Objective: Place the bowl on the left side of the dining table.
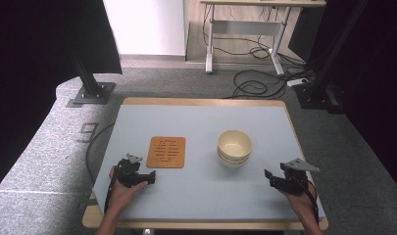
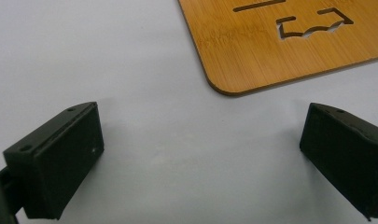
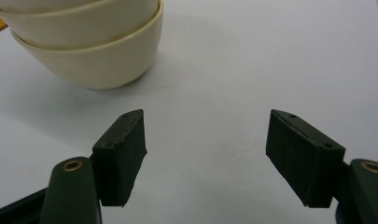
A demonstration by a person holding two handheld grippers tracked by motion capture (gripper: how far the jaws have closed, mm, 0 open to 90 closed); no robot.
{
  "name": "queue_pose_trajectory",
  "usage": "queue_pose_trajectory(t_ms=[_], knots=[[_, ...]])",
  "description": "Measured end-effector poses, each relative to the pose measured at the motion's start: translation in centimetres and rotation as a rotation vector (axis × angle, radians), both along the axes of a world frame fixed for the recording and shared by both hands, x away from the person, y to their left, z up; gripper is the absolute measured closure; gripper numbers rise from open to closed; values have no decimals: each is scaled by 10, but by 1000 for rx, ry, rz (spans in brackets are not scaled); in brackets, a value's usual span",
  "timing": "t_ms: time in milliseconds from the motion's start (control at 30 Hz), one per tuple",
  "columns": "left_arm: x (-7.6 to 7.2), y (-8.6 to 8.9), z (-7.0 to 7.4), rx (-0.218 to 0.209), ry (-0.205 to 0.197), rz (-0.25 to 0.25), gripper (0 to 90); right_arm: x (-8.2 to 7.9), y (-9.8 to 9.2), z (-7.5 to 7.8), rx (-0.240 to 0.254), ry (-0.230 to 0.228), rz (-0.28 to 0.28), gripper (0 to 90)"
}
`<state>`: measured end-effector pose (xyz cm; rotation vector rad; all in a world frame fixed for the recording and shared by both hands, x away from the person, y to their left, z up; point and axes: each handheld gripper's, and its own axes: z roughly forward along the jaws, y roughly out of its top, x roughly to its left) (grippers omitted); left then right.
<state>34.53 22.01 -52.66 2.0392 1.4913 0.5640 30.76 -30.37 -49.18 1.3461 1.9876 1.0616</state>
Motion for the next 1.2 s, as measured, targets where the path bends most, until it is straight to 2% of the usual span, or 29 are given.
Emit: queue_pose_trajectory(t_ms=[267,633,867,1200], knots=[[0,0,0,0,2,-1,0,-3,3,6,12,-13,12,283],[0,0,0,0,1,-1,0,-6,-1,19,44,-29,-4,287],[0,0,0,1,-1,-1,0,-4,-1,24,47,-34,-1,287],[0,0,0,0,0,-1,0,3,9,33,56,-46,12,288]])
